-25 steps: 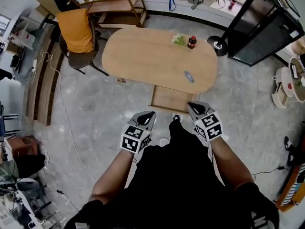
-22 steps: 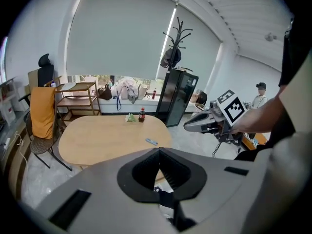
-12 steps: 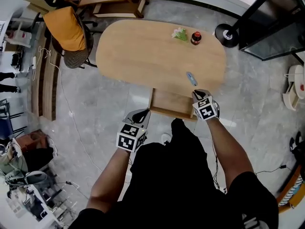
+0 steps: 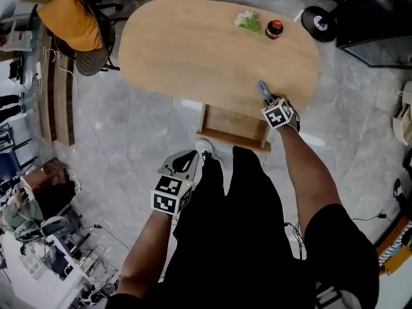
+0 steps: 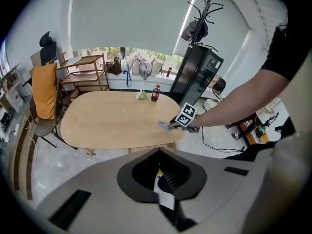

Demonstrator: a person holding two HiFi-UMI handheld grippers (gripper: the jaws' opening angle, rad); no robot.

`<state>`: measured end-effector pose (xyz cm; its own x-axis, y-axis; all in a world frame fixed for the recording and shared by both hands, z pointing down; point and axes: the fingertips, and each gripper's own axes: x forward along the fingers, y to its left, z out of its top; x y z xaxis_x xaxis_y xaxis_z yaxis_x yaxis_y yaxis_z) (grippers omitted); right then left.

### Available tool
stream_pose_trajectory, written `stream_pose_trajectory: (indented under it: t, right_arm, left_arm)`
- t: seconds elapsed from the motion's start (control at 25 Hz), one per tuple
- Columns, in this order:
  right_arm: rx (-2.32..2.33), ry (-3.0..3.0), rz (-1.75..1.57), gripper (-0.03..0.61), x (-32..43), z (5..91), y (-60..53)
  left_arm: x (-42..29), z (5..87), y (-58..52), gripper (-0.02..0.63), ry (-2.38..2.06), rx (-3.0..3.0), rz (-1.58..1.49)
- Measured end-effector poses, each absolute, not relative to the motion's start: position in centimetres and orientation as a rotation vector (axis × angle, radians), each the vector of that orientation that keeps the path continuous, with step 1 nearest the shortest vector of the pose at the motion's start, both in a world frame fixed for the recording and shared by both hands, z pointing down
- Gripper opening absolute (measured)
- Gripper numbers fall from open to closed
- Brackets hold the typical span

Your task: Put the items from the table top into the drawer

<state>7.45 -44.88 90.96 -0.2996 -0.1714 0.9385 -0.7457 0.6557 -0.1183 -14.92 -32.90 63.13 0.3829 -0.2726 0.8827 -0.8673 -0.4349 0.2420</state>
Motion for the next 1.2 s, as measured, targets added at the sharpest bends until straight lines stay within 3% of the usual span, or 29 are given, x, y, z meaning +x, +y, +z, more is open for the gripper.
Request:
stream_pose_trajectory:
  t: [0.16, 0.8, 1.2]
  right_arm:
    - [0.727, -1.788, 0.705, 0.156, 6.7, 93.6, -46.3]
    - [0.787, -1.79, 0.751, 0.118, 6.4, 94.1, -46.5]
    - [0.514, -1.945, 0.589, 0.118, -3.2, 92.3, -32.5]
  left_arm:
    - [-15.9, 64.4, -32.3, 0.002, -0.997, 1.863, 1.027]
    - [-15.5, 68.7, -33.1, 0.002, -0.891, 1.901, 1.014]
    - [-17.0, 70.4, -31.9, 0.002, -0.848, 1.912, 0.974]
